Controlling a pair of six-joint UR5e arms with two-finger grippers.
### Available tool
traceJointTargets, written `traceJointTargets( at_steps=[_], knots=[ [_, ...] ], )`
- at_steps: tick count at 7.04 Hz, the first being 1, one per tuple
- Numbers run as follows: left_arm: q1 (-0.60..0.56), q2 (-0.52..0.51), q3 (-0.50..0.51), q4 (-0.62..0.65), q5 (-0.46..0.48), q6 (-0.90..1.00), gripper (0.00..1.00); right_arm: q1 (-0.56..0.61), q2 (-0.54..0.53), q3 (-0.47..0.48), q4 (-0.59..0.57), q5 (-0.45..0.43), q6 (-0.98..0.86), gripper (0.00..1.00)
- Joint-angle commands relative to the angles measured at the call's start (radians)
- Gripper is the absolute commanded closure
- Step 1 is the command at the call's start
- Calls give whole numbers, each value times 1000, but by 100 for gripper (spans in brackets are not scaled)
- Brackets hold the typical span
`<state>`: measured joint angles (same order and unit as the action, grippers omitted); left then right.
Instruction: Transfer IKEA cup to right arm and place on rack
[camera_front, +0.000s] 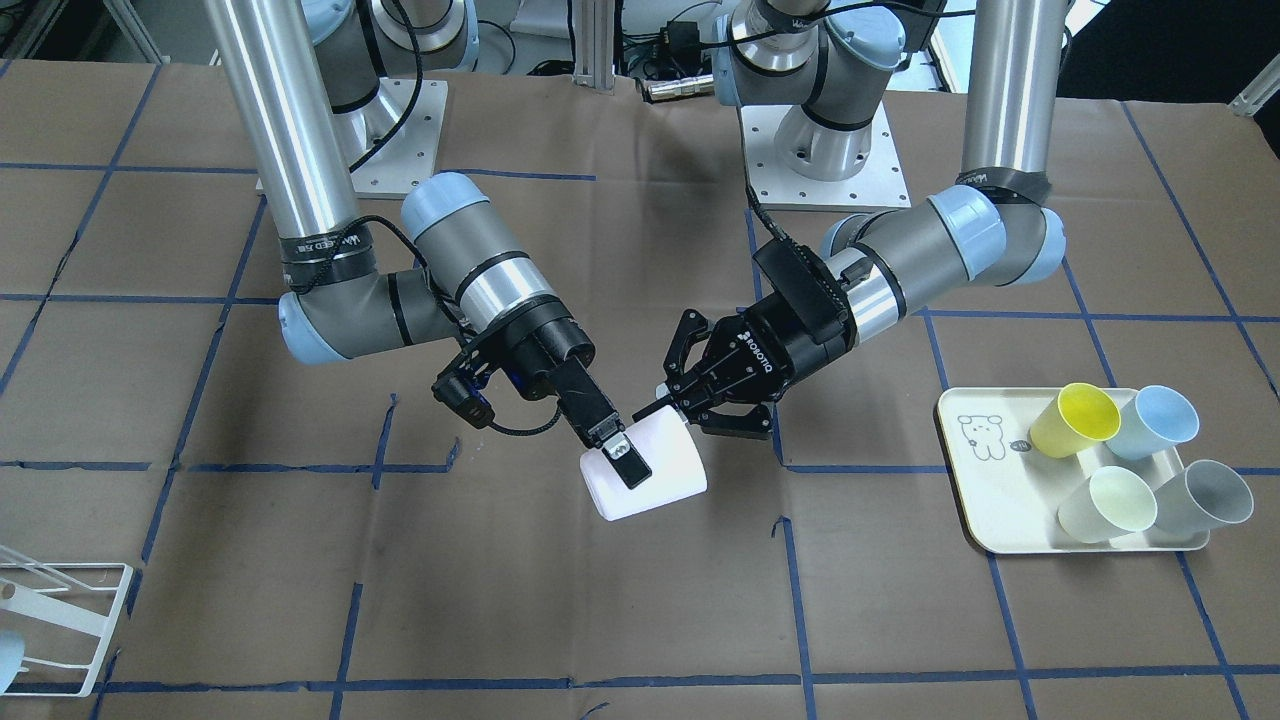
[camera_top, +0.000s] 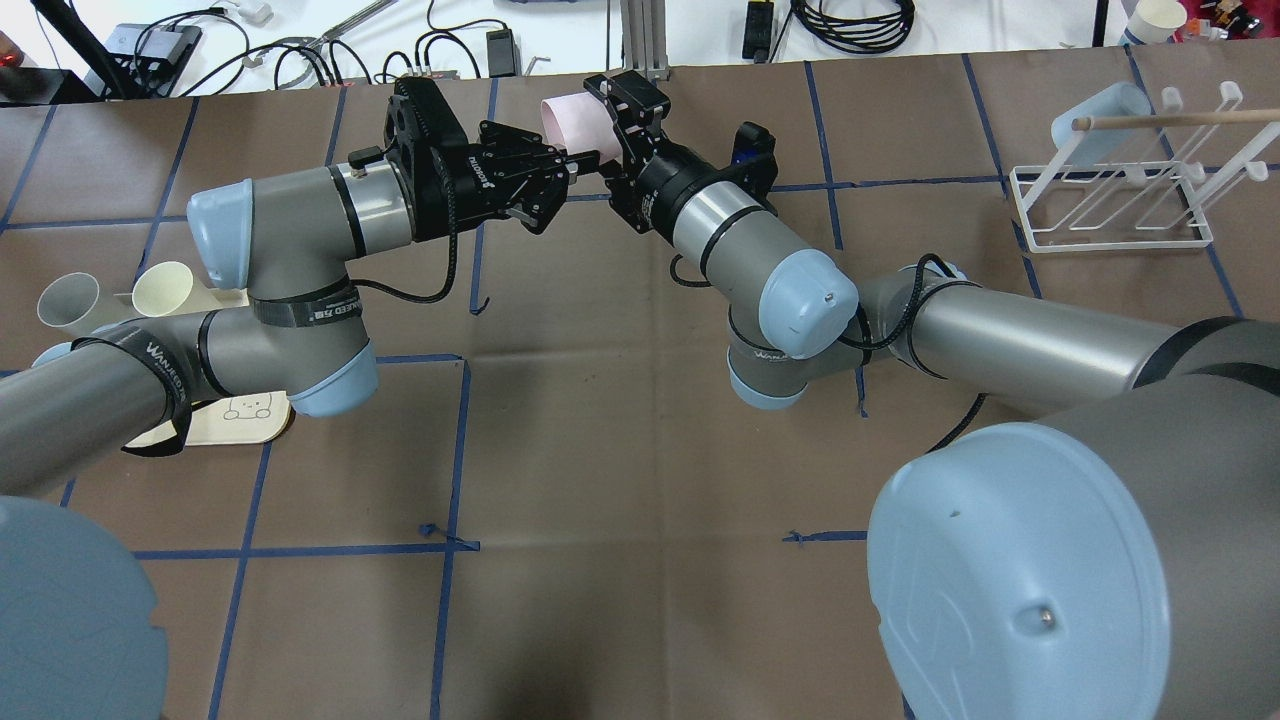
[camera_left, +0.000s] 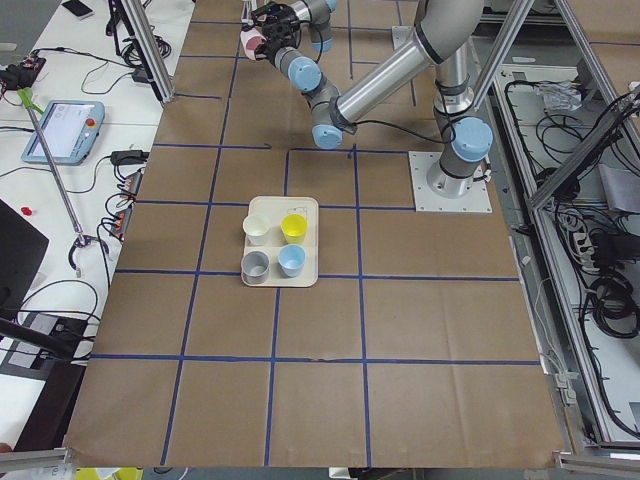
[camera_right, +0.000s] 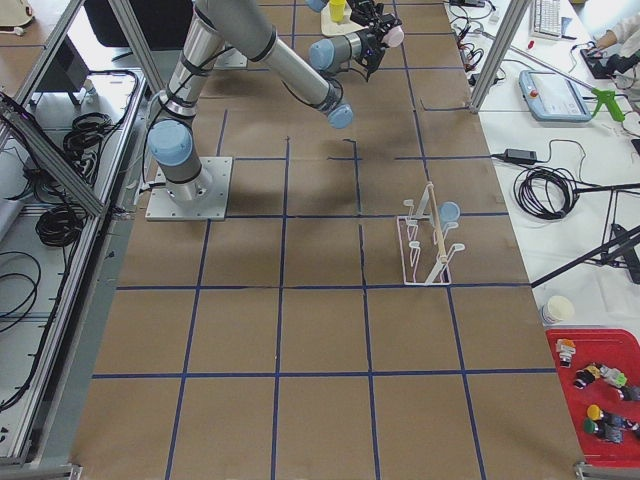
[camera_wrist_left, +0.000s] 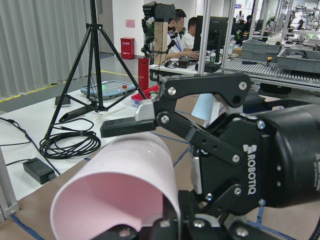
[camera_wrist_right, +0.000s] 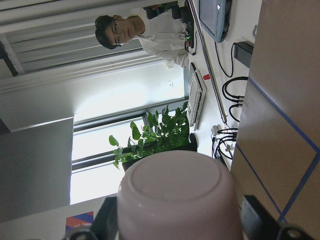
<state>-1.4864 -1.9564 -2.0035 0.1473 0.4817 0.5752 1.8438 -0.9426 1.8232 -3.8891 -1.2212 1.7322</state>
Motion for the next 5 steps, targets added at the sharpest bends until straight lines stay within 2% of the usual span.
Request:
traceJointTargets(
  at_steps=[1,2,3,4,5],
  knots=[
    [0,1,0,0,2,-3,95,-1,-1,-1,0,2,-5,36],
    [-2,8,0,2,3,-43,83,-1,-1,-1,0,2,-6,41],
    [0,19,2,30,15,-89,49,-1,-1,-1,0,3,-6,44],
    [5,19,2,40,15,-107,23,-1,-2,-1,0,3,-6,44],
    [8,19,2,40,15,-127,12,-1,-1,-1,0,3,-6,44]
  ],
)
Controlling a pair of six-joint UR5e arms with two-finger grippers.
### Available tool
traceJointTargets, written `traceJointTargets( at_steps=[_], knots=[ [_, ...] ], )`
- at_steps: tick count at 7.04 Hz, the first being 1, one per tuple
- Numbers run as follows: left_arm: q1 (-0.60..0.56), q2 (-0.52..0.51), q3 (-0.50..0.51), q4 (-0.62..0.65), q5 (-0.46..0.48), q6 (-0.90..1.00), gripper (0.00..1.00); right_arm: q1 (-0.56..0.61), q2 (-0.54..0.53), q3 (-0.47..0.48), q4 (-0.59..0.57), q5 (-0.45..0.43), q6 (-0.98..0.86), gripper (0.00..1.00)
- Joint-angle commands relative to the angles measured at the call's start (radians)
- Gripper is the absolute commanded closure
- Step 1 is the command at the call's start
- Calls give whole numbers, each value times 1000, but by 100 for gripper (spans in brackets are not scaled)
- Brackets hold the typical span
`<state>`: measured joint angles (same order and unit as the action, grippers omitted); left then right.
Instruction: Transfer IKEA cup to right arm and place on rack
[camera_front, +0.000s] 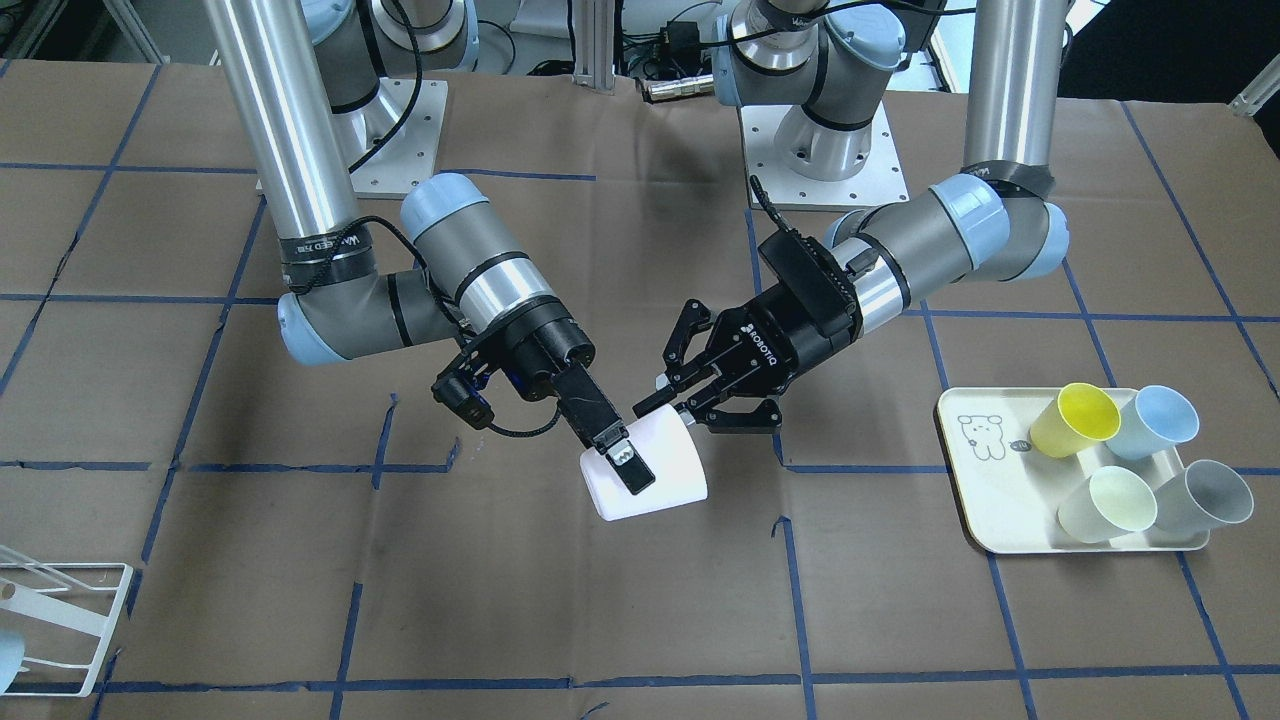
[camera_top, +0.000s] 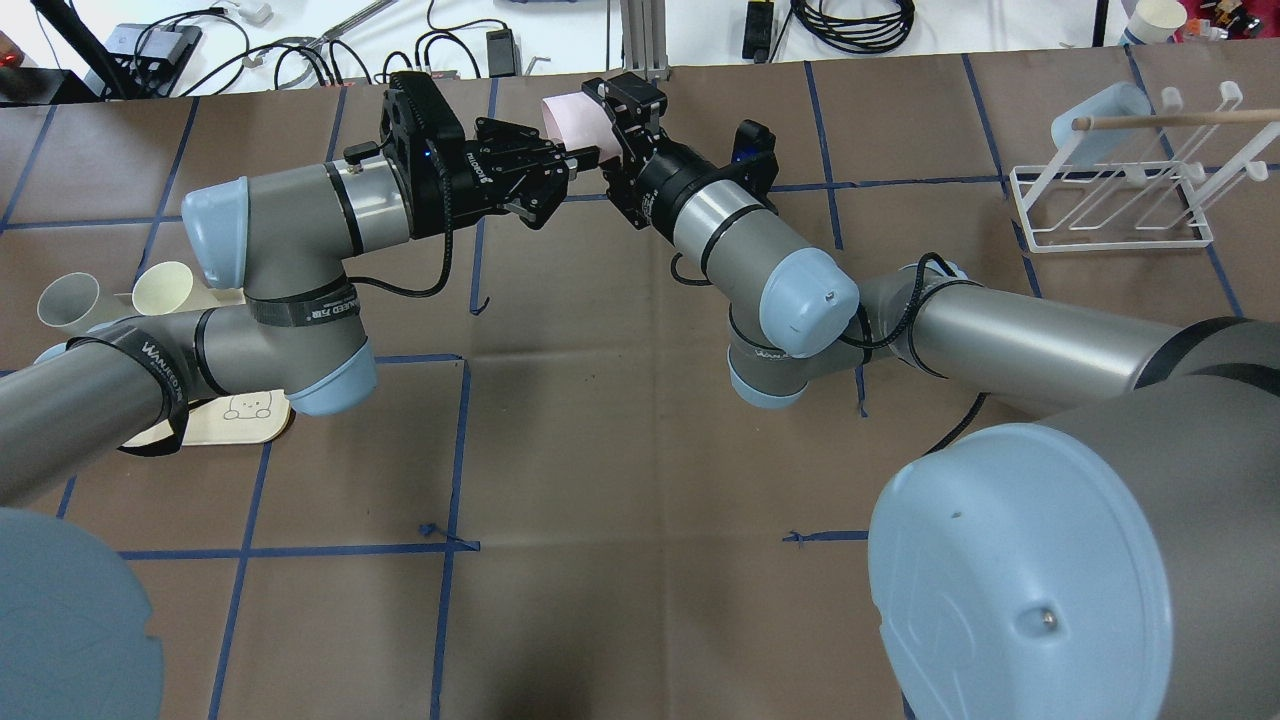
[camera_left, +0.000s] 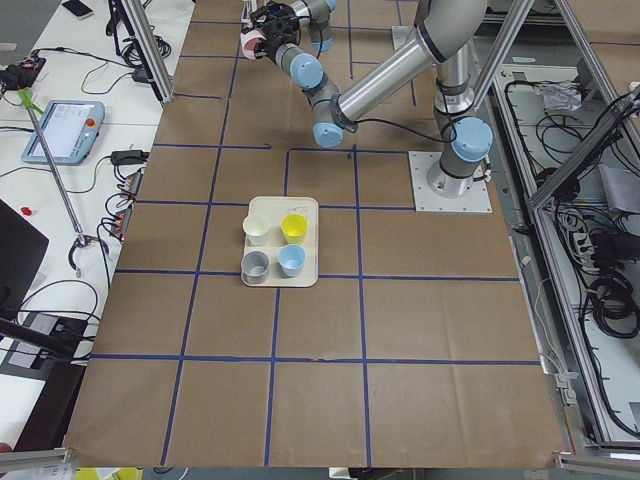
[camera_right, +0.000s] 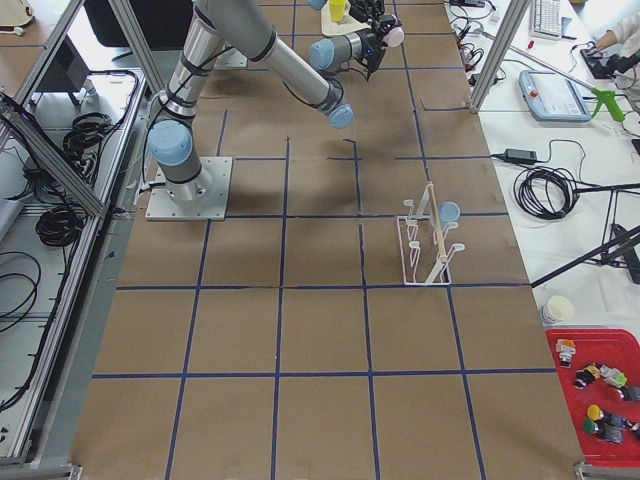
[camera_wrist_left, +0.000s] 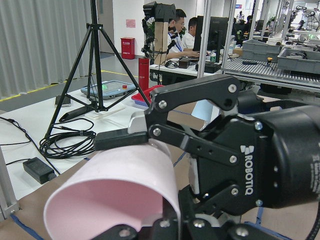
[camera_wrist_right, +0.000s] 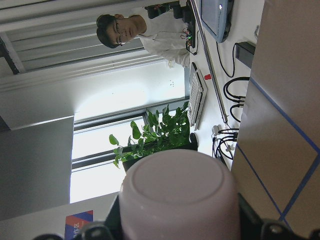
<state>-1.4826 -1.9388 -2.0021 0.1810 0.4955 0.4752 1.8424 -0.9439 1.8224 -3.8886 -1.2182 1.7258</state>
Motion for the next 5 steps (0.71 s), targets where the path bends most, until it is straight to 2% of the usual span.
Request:
traceJointTargets(
  at_steps=[1,3,5],
  knots=[
    [5,3,0,9,1,-48,12,-9,-6,-2,0,8,-3,45],
    [48,8,-1,12,3,-61,10,-61,-12,1,-2,16,-99,45],
    [131,35,-44,12,0,-72,7,-156,-21,1,-5,44,-336,48]
  ],
)
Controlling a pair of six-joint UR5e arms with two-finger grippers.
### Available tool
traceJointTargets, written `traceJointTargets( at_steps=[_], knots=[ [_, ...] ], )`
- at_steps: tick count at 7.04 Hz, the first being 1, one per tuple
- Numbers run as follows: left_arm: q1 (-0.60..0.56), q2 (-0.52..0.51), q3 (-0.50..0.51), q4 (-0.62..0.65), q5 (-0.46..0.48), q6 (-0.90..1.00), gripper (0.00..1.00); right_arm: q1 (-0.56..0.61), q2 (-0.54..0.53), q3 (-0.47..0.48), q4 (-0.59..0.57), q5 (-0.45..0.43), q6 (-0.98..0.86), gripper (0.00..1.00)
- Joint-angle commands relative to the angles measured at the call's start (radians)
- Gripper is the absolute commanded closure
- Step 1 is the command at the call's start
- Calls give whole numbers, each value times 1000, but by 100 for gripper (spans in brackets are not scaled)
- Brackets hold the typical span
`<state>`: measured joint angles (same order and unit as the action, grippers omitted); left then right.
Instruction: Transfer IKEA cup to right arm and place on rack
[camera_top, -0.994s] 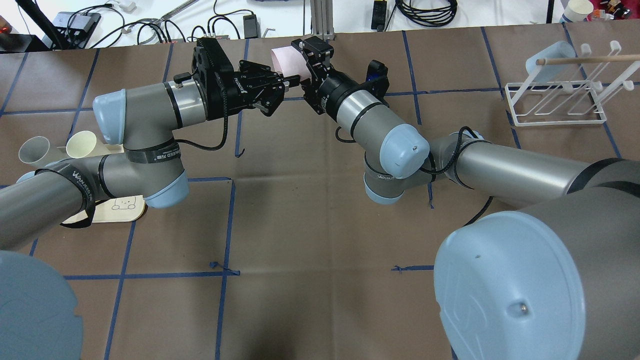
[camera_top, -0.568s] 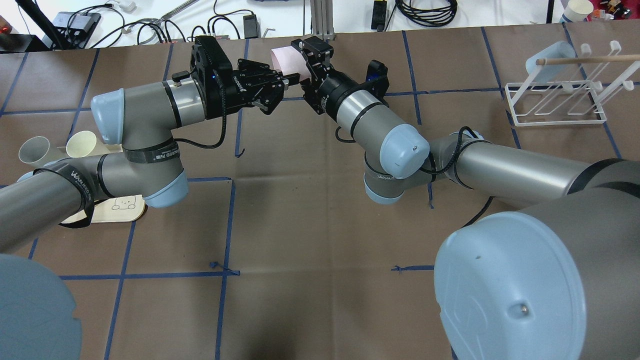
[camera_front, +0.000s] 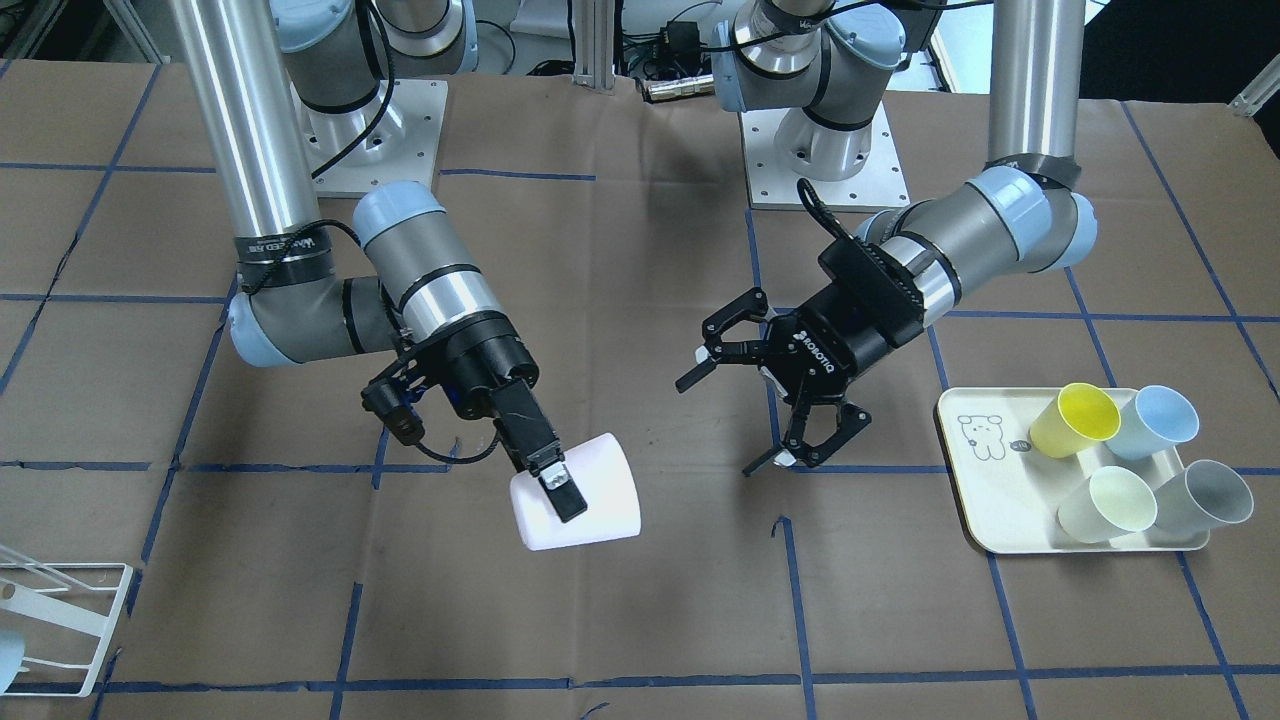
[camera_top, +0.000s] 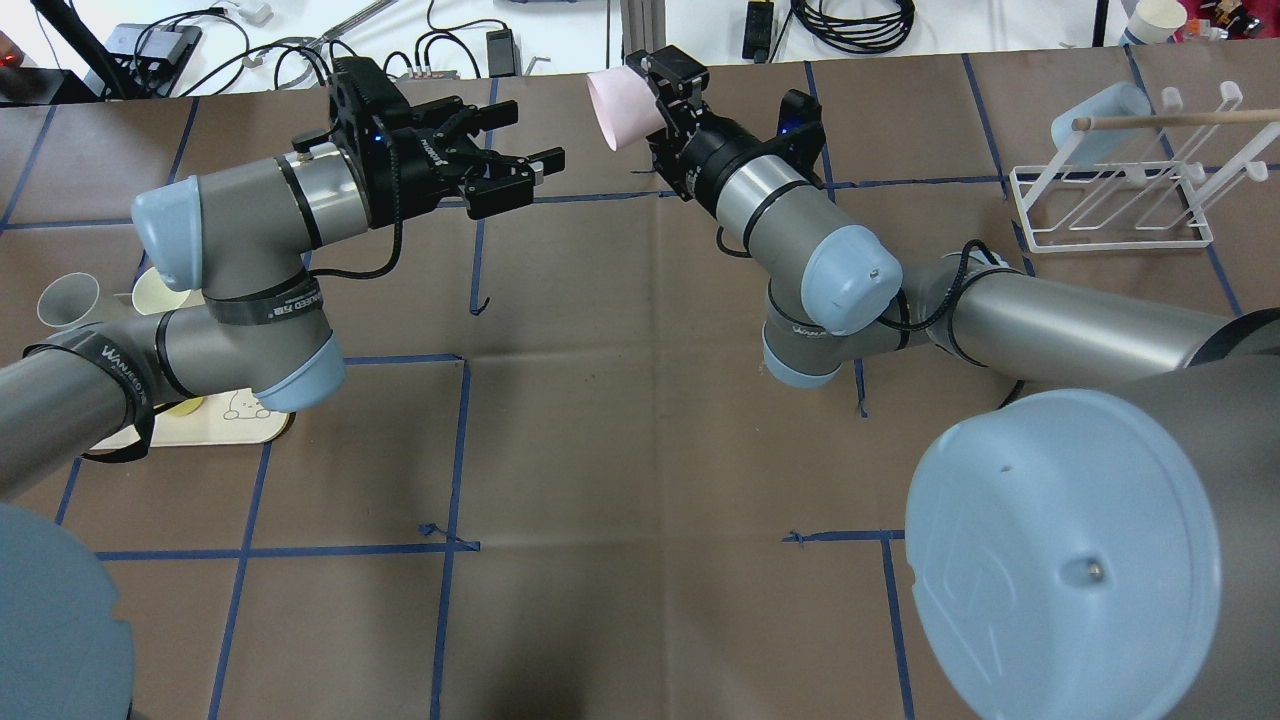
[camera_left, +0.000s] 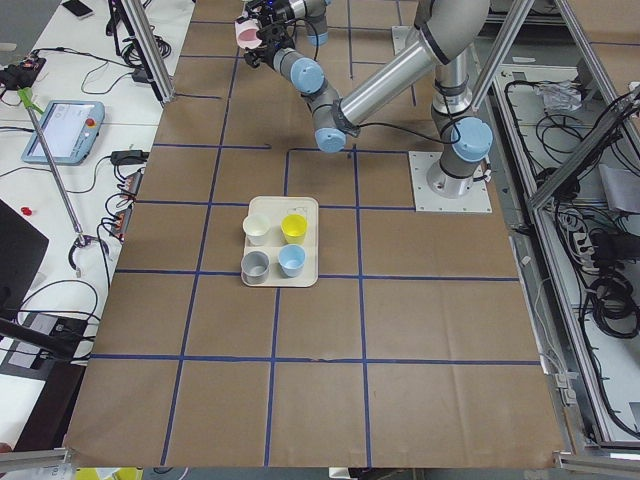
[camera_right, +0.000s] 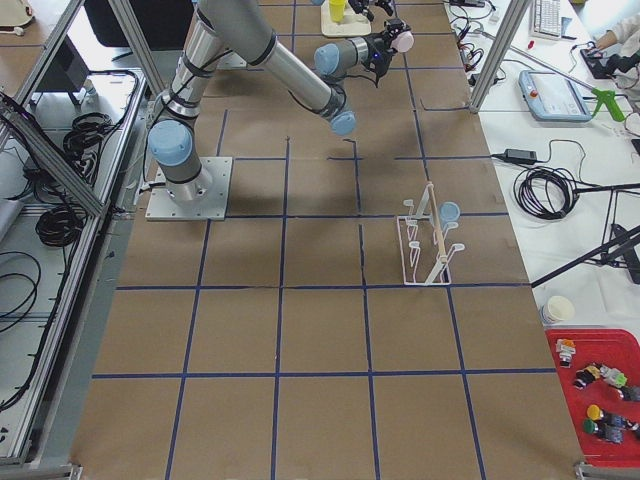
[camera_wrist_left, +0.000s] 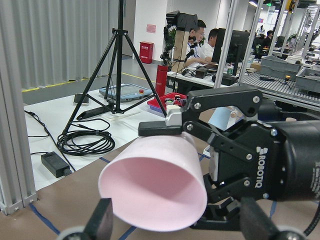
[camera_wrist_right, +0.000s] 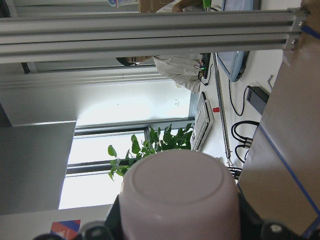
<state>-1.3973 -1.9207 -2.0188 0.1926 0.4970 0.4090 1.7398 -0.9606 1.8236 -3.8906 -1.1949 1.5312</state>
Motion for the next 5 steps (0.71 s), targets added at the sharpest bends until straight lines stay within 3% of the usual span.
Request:
traceJointTargets(
  at_steps=[1,3,4,5],
  knots=[
    [93,47,-61,-2,-3,-6,7,-100,-7,0,-3,93,-240,53],
    [168,72,-72,-21,3,-13,4,-181,-9,2,-3,149,-529,54],
    [187,72,-70,-30,41,-56,2,-221,-10,3,-6,153,-651,54],
    [187,77,-64,-42,136,-90,1,-265,-21,8,-3,219,-749,55]
  ],
)
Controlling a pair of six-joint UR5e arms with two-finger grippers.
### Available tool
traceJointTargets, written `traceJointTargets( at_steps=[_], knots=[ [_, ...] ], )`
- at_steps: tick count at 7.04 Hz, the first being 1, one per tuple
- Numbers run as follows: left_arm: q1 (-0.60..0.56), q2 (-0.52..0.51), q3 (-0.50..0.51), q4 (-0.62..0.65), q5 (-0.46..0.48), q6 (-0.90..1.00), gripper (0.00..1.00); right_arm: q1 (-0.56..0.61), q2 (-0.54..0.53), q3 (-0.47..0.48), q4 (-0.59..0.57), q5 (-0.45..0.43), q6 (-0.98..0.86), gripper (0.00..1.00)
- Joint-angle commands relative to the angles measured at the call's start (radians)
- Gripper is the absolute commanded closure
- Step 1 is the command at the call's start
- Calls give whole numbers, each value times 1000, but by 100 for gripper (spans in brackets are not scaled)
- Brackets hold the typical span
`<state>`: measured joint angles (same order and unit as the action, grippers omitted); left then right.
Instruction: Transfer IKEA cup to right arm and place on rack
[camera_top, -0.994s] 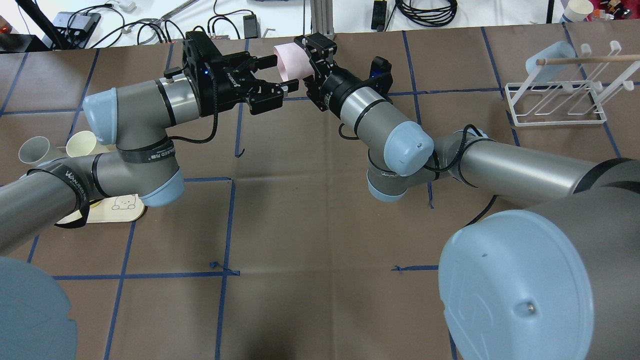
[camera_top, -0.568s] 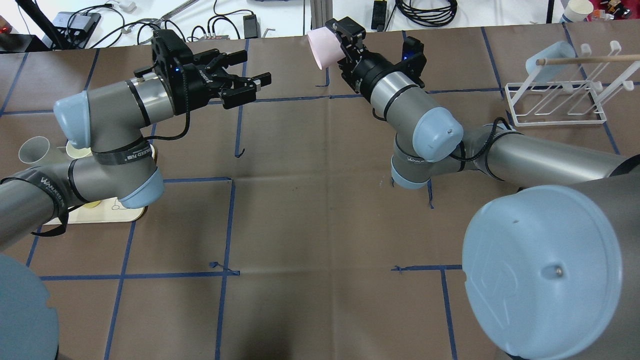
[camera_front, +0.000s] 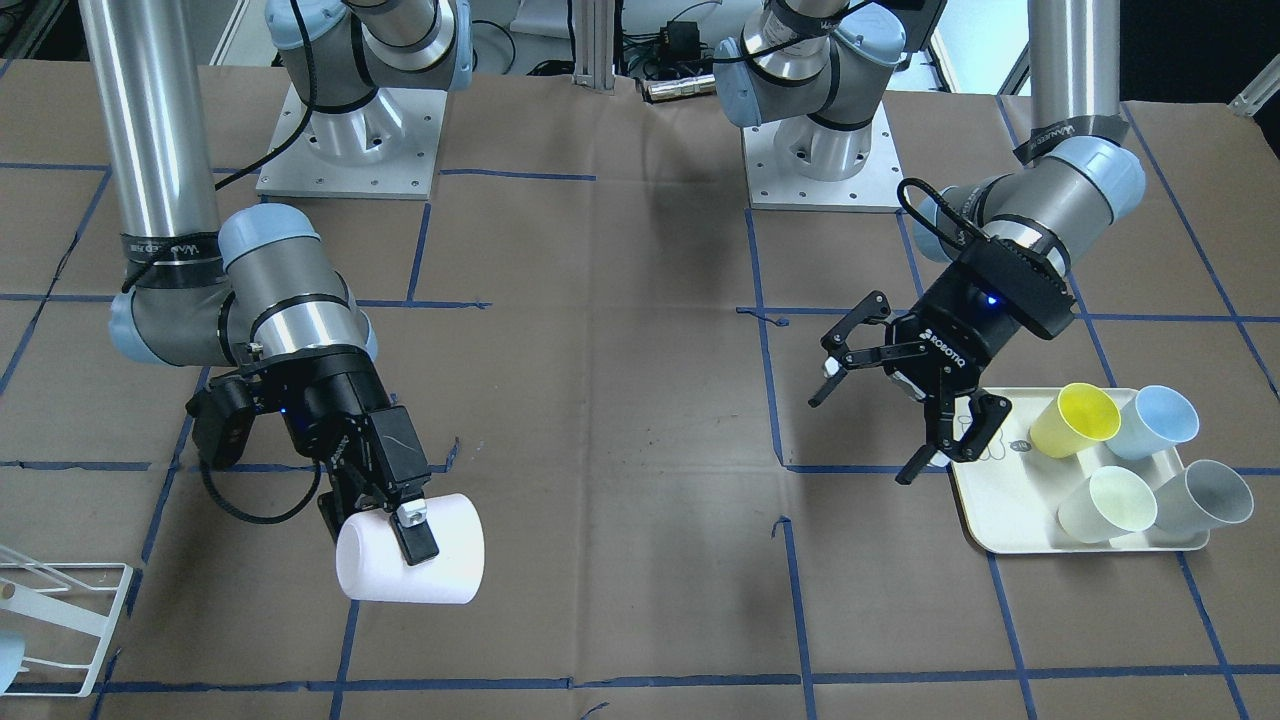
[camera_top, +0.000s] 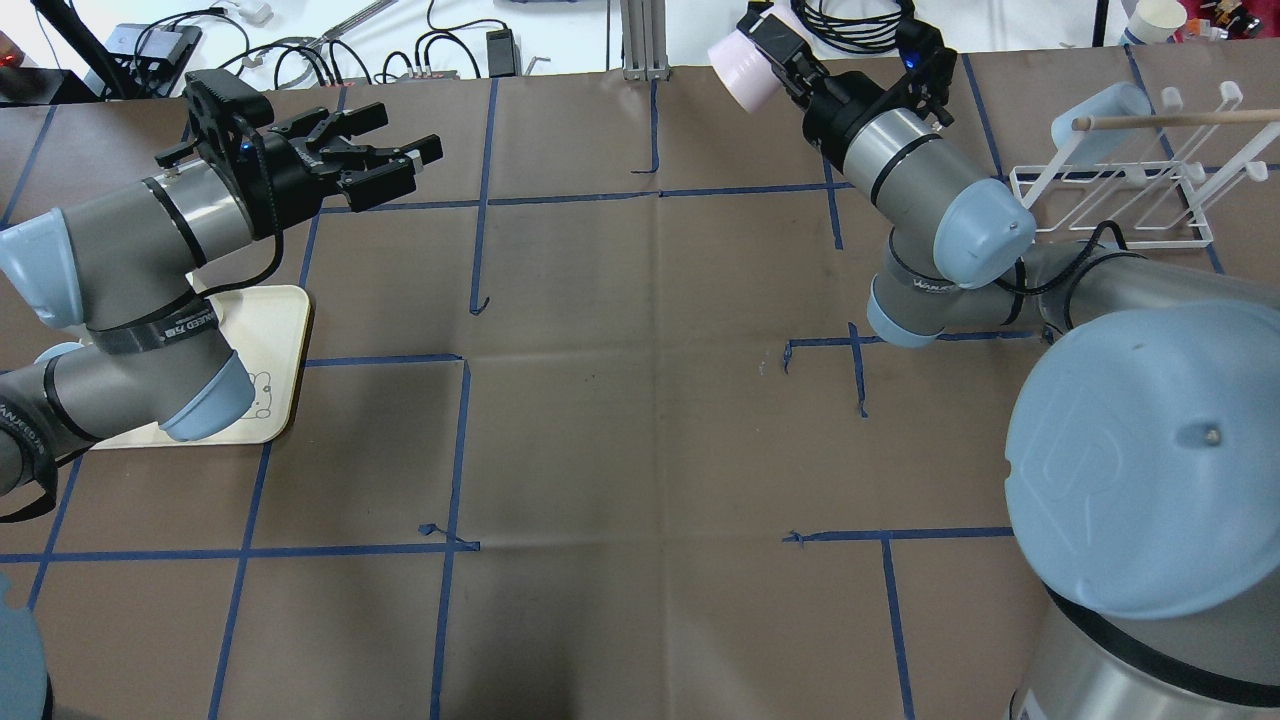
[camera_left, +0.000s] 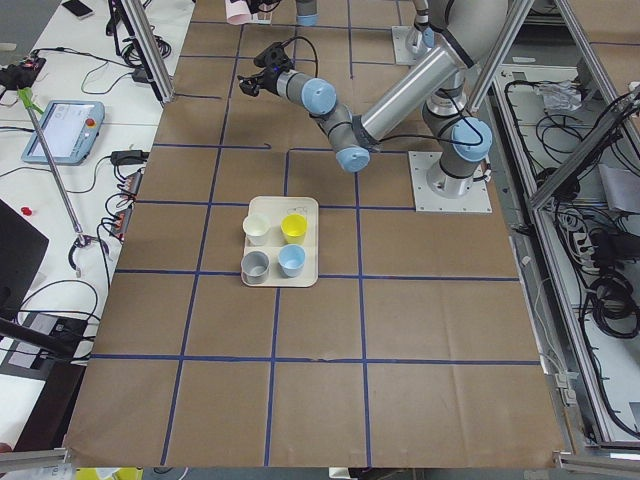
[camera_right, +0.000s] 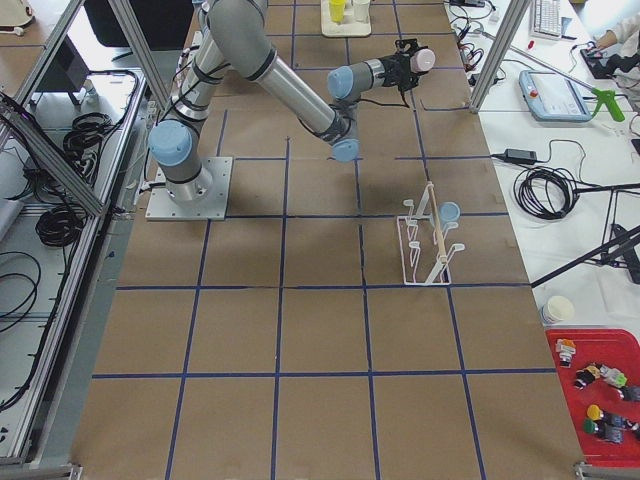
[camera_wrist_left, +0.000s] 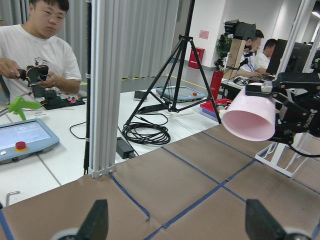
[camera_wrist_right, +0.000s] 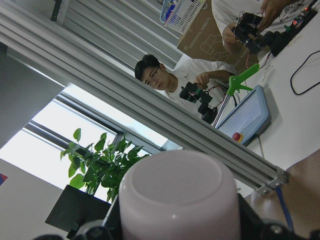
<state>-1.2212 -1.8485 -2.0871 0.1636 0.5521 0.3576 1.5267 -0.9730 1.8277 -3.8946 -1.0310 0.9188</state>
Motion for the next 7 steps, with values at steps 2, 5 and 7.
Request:
traceJointTargets(
  at_steps=[2,5,7],
  knots=[
    [0,87,30,-234,303,-45,1,-135,-15,7,15,68,-459,56],
    [-46,167,175,-695,567,-75,1,-226,-42,-1,182,16,-858,55],
    [-177,144,353,-995,806,-188,1,-290,-76,-1,221,-81,-972,55]
  ],
)
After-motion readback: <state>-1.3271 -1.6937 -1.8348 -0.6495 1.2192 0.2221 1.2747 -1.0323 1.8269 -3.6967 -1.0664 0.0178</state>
